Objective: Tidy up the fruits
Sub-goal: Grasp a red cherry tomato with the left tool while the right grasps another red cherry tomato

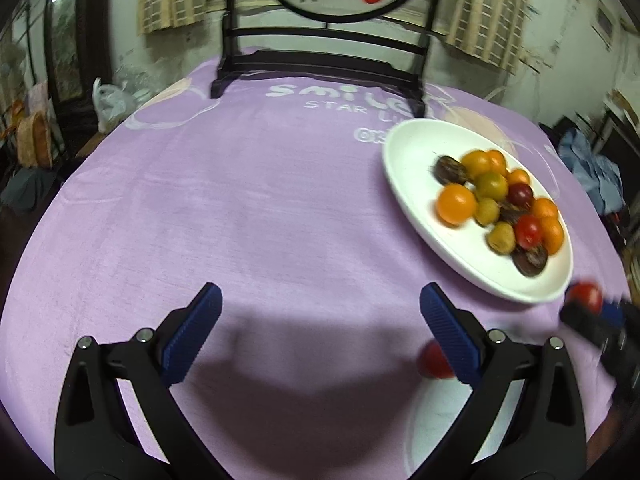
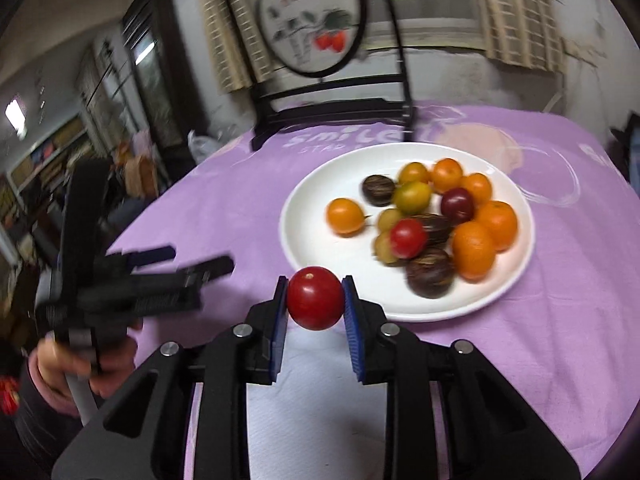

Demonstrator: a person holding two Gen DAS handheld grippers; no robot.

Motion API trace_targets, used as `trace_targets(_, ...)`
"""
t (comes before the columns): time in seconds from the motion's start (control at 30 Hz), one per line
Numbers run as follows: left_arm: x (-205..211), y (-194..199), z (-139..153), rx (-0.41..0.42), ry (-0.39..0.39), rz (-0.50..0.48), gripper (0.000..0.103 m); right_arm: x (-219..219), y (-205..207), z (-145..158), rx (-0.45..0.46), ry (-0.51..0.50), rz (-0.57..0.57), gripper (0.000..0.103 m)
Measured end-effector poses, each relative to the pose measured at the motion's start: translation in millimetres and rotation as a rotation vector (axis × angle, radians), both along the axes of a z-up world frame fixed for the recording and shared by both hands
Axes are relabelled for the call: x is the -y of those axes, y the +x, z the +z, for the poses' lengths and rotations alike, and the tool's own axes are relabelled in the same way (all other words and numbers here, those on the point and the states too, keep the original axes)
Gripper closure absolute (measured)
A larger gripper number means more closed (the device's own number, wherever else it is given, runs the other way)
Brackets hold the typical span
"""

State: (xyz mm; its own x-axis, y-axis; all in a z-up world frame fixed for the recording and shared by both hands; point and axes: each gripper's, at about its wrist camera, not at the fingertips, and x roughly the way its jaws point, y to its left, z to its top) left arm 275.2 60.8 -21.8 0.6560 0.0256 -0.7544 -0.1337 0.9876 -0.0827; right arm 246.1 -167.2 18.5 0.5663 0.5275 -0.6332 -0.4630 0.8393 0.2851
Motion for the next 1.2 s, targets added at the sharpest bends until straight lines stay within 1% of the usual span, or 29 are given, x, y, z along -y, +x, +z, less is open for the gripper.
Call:
trace_targets(0.07, 11.2, -3.2, -1.1, 0.004, 0.015, -0.048, 0.002, 2.7, 2.6, -0.8, -0.01, 0.007, -0.015, 0.076)
trace_targets(0.1, 20.3, -6.2, -1.8, 0.009, 0.017, -0.094, 0.002, 2.6, 2.2, -0.9, -0.007, 0.002, -0.019, 0.076)
trace_targets(0.17, 31.6, -11.4, -1.9, 0.023, 0.017, -0.155, 0.002, 2.3, 1.7, -0.8, -0.009, 0.002, -0.021, 0.076)
trace_targets(0.2, 42.2, -14.7, -2.5, 0.034, 0.018, -0.215, 0.002, 2.3, 1.7, -1.3, -0.011, 0.002, -0.02, 0.076)
trace_targets(0.27, 57.9, -17.8, -4.9, 0.037, 0.034, -0.295, 0.003, 2.3, 1.4, -2.0, -0.015, -0.003, -0.022, 0.076)
trace_targets(0.3, 62.6, -19.2, -6.0, 0.04, 0.046, -0.313, 0.005, 2.1, 1.6, -2.7, -0.018, -0.007, -0.022, 0.076)
trace_targets(0.37, 71.6, -20.6, -9.4, 0.034, 0.061, -0.356, 0.011, 2.6, 1.5, -3.2, -0.023, -0.008, -0.024, 0.076)
trace_targets(0.43, 78.0, -19.5, -14.6, 0.009, 0.059, -0.399, 0.024, 2.5, 1.1, -3.2, -0.024, -0.01, -0.023, 0.076)
trace_targets(0.47, 80.3, -19.5, -17.1, -0.004, 0.061, -0.41, 0.028, 2.4, 0.7, -2.8, -0.022, -0.011, -0.024, 0.076)
trace_targets(0.53, 83.7, -17.3, -23.4, -0.029, 0.076, -0.422, 0.039, 2.4, 0.4, -2.8, -0.023, -0.012, -0.022, 0.076)
trace_targets(0.6, 85.6, -14.7, -27.7, -0.043, 0.08, -0.429, 0.044, 1.7, 0.5, -3.5, -0.028, -0.013, -0.019, 0.076)
trace_targets(0.63, 85.3, -15.5, -29.1, -0.046, 0.081, -0.432, 0.046, 1.5, 0.4, -3.6, -0.029, -0.014, -0.018, 0.076)
trace_targets(0.8, 88.2, -15.4, -33.0, -0.036, 0.131, -0.423, 0.052, 0.7, 0.1, -4.0, -0.027, -0.023, -0.022, 0.076)
trace_targets(0.87, 87.3, -15.5, -32.4, -0.033, 0.132, -0.42, 0.053, 1.8, 0.3, -3.8, -0.027, -0.023, -0.027, 0.076)
trace_targets(1.03, 90.0, -17.2, -32.1, -0.016, 0.175, -0.417, 0.064, 3.3, 1.0, -4.3, -0.032, -0.021, -0.032, 0.076)
trace_targets(1.07, 90.1, -17.5, -32.1, -0.015, 0.177, -0.418, 0.065, 3.2, 0.9, -4.5, -0.031, -0.023, -0.033, 0.076)
trace_targets(1.13, 88.5, -16.9, -31.8, -0.015, 0.179, -0.409, 0.071, 3.1, 0.3, -4.4, -0.03, -0.025, -0.033, 0.076)
trace_targets(1.2, 86.0, -15.4, -31.5, -0.016, 0.169, -0.404, 0.072, 2.9, 0.0, -4.4, -0.028, -0.029, -0.034, 0.076)
